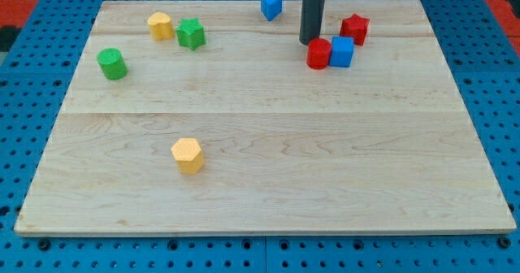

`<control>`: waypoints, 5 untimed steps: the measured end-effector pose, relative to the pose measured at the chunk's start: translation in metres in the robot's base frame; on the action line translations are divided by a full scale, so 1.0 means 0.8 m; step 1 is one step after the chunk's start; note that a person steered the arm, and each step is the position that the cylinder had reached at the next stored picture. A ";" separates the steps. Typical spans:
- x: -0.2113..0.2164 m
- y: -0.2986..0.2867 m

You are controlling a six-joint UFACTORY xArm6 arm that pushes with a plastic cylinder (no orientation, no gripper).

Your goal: Push red starblue cube and red circle towards left center

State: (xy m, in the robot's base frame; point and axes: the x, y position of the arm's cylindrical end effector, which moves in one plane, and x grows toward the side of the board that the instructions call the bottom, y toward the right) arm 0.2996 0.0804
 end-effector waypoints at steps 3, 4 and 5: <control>-0.065 0.069; -0.073 0.095; -0.045 0.136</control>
State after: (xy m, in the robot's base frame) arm 0.2638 0.1889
